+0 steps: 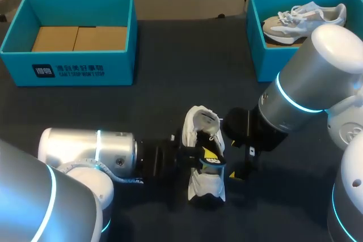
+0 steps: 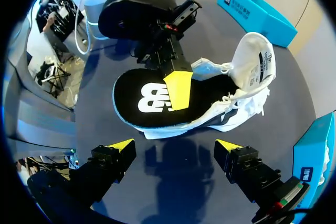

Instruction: Take the shoe out of the shoebox, open the shoe tongue, remove and reinsert the insole, then place the shoe into the shoebox

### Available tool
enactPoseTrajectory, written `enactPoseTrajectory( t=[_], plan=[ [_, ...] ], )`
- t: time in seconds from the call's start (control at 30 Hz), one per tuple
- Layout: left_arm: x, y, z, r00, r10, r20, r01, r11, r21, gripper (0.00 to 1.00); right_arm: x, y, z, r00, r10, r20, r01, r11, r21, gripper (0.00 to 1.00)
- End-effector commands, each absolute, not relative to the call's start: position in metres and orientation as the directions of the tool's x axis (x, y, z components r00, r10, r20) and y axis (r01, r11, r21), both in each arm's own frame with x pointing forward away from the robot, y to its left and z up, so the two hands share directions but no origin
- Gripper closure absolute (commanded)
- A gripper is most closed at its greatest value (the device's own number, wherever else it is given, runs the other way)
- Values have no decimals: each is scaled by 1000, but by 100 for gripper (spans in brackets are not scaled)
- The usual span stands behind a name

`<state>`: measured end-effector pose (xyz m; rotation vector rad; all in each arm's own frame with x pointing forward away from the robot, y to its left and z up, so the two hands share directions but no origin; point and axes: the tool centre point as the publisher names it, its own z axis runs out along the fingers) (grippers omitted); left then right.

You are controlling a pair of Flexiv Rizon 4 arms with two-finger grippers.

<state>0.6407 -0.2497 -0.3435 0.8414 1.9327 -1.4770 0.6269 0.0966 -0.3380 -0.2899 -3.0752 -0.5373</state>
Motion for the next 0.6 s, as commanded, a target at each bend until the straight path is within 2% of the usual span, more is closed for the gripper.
enactPoseTrajectory(
  t=[0.03,0.1,0.17,0.53,0.57,0.6],
  plan=[
    [639,-247,-339,-660,148,-736,750,191,-634,81,626,97,-339,-983,182,35,183,924,335,0],
    [635,-245,-337,-670,148,-727,741,190,-644,77,626,97,-339,-983,182,35,183,924,335,0],
    [631,-243,-334,-671,151,-726,740,193,-644,80,626,97,-339,-983,182,35,183,924,335,0],
    [621,-236,-322,-688,158,-708,725,191,-662,78,626,97,-339,-983,182,35,183,924,335,0],
    [621,-236,-322,-689,161,-707,725,191,-662,79,626,97,-339,-983,182,35,183,924,335,0],
    [620,-237,-323,-688,166,-707,726,190,-661,89,626,97,-339,-983,182,35,183,924,335,0]
  ],
)
